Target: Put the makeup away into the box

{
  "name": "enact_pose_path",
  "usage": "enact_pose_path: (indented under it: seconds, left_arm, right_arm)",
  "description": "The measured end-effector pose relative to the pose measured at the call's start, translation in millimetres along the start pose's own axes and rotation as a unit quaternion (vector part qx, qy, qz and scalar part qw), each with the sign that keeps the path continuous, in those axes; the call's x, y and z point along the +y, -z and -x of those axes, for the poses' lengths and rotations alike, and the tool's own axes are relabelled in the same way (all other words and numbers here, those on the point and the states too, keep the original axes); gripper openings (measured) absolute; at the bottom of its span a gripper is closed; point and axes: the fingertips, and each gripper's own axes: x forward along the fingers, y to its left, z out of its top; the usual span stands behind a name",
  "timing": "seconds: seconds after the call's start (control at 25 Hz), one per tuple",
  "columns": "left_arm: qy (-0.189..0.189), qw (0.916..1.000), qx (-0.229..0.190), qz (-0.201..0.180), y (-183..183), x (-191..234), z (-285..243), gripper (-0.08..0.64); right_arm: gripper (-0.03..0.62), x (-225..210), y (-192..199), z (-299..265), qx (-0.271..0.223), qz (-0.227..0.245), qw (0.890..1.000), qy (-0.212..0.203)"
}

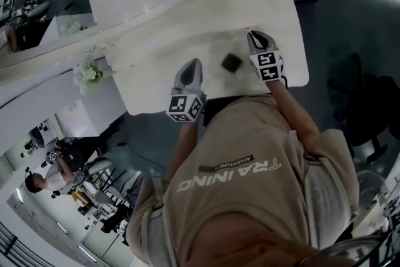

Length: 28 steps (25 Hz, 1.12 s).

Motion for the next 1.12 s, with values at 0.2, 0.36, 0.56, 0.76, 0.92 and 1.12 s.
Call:
enact_pose_path:
  seconds: [0.2, 0.36, 0.56, 0.76, 0.92, 1.12]
  left_arm:
    - [-0.005, 1.0000, 0.002, 0.006, -1, 2, -11, 0.000]
    - [0.018, 0.9998, 0.008, 0.001, -1, -4, -17, 0.000]
    - [0.048, 0.9988, 0.007, -0.009, -7, 8, -13, 0.000]
    - [0.063, 0.9979, -0.006, -0.010, -15, 31, -10, 0.000]
    - [0.064, 0.9977, -0.022, -0.005, -12, 34, 3, 0.000]
    - [0.060, 0.9973, -0.043, 0.010, -3, 55, 19, 0.000]
  right_arm:
    - [0.093, -3, 6, -9, 0.011, -0.007, 1.000, -0.005]
    - [0.110, -3, -1, -15, 0.002, -0.012, 1.000, 0.004]
    - [0.114, 1, -11, -21, 0.004, -0.003, 1.000, 0.030]
    - [0.114, 7, -18, -30, 0.004, -0.004, 0.998, 0.058]
    - [0.112, 1, -17, -26, -0.001, -0.009, 0.996, 0.083]
    - [0.107, -6, -14, -35, 0.017, 0.023, 0.995, 0.092]
